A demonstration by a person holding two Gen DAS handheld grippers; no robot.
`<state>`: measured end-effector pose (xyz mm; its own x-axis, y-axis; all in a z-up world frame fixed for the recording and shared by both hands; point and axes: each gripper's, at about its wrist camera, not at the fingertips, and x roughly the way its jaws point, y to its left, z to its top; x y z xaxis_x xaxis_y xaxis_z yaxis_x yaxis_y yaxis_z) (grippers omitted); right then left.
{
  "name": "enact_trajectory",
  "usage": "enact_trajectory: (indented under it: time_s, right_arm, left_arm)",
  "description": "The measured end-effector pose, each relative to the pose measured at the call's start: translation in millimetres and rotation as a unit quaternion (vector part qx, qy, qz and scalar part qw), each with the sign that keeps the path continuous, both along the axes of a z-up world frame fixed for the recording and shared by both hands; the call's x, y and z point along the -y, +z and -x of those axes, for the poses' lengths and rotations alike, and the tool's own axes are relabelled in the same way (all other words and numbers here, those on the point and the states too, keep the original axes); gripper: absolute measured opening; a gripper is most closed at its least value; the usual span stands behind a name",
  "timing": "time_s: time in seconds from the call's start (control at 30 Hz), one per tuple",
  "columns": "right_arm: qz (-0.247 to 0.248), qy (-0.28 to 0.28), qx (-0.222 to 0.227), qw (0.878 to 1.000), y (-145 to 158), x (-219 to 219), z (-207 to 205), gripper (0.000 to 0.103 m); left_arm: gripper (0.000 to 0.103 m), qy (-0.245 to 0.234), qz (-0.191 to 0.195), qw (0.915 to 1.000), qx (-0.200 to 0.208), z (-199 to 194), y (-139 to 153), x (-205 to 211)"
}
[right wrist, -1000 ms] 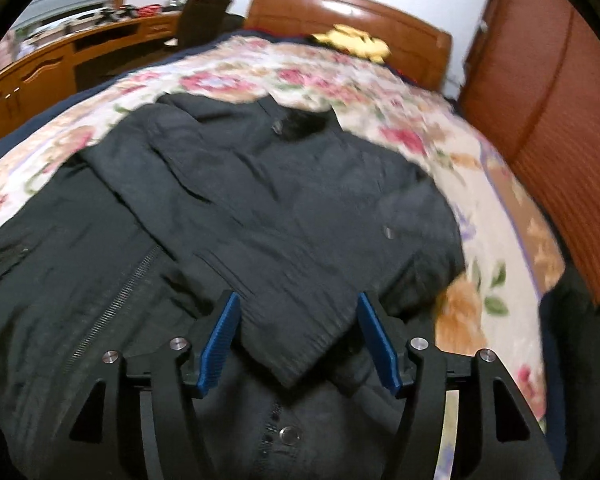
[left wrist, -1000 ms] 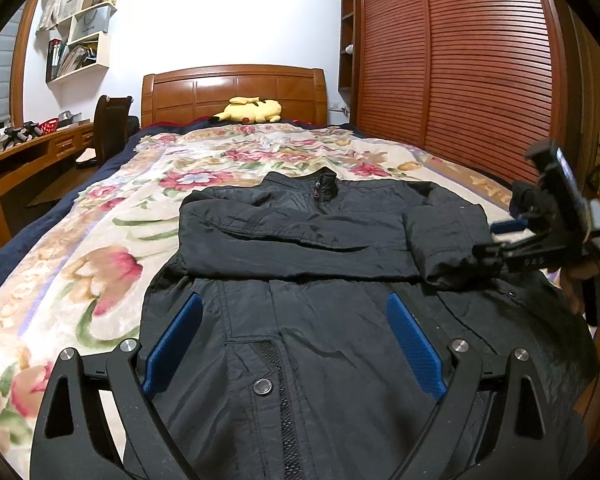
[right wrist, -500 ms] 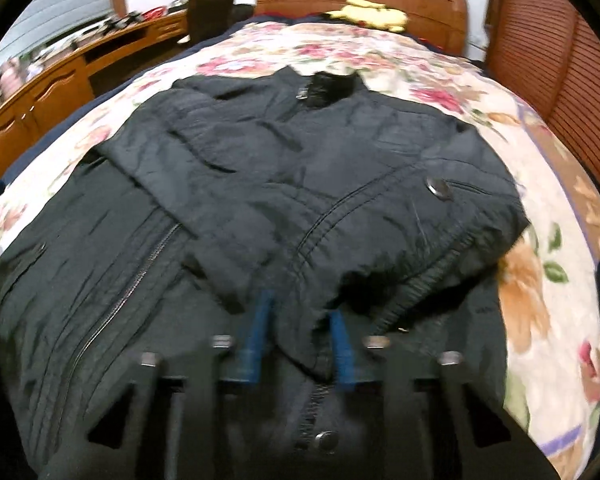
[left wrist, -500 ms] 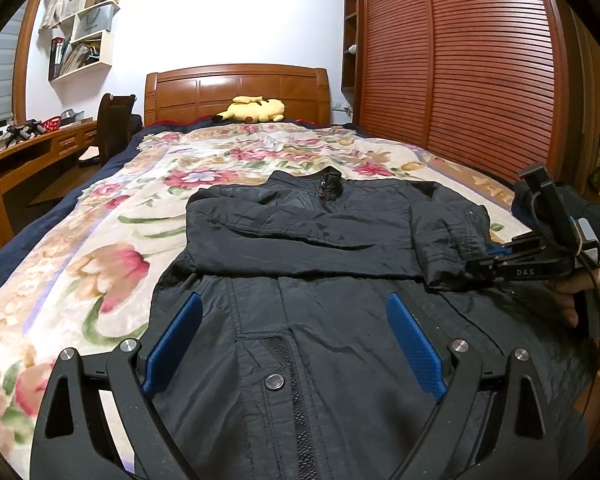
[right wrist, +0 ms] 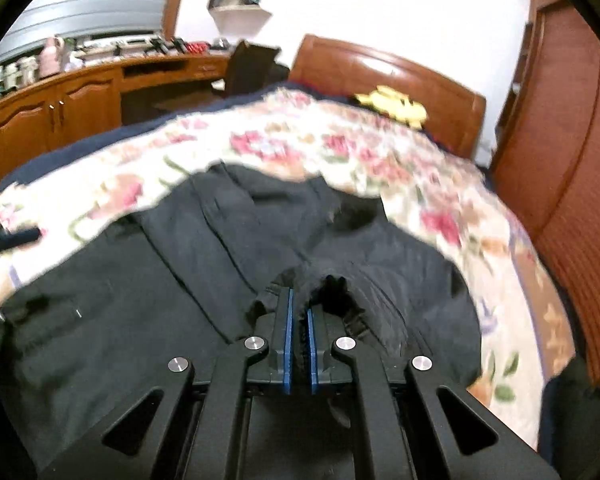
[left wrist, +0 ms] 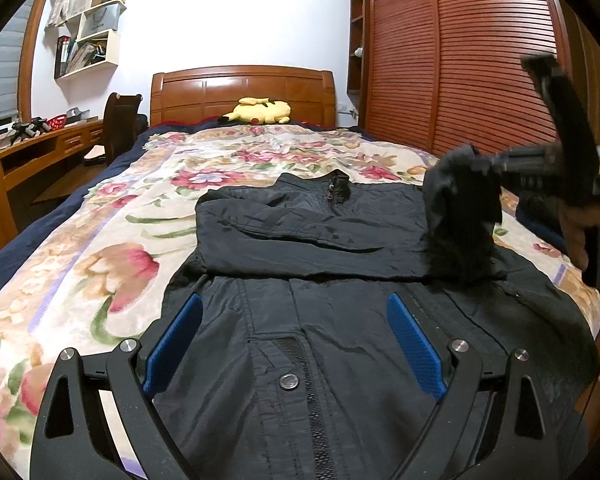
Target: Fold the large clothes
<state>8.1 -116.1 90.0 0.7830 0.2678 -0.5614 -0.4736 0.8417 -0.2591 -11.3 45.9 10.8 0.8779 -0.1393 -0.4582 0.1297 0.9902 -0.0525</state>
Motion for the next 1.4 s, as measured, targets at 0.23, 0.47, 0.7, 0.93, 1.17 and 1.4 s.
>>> enact_trajectory:
  time_s: [0.23,0.47,0.7,0.93,1.17,1.4]
  right_arm:
    - [-0.009,0.062,0.022,0.998,20.2,-38.8,24.7,0.006]
    - [-0.023,0.101,-0.031,0.994,-0.4,-46.4,29.2,0.006]
    - [-0.02,0.081,-0.05,0.995,8.8,-33.3,19.9,0.058]
    - [-0.036,0.038,-0.025,0.998,20.9,8.5,42.5,0.062]
    - [-0.03,-0.023,-0.035,0.999,-10.4,44.9,42.3,0.062]
    - [-0.026,-0.085,-0.073,0.993,-58.9,82.1,32.5,0.062]
  left_arm:
    - [0.094,0.014,0.01,0.9999,0.0,1.1,-0.4,-14.1]
    - [0.094,0.024,0.016,0.9996,-0.002,2.8,-1.3,-27.2]
    - [0.094,0.024,0.018,0.9995,-0.003,3.0,-2.5,-27.5]
    - [0.094,0.012,0.011,0.9999,-0.004,2.1,-3.0,-17.0]
    - [0.094,-0.003,0.006,1.0,-0.007,-0.2,-3.6,-2.8]
    - [0.094,-0.018,-0.004,0.9997,-0.012,-3.0,-5.9,15.4]
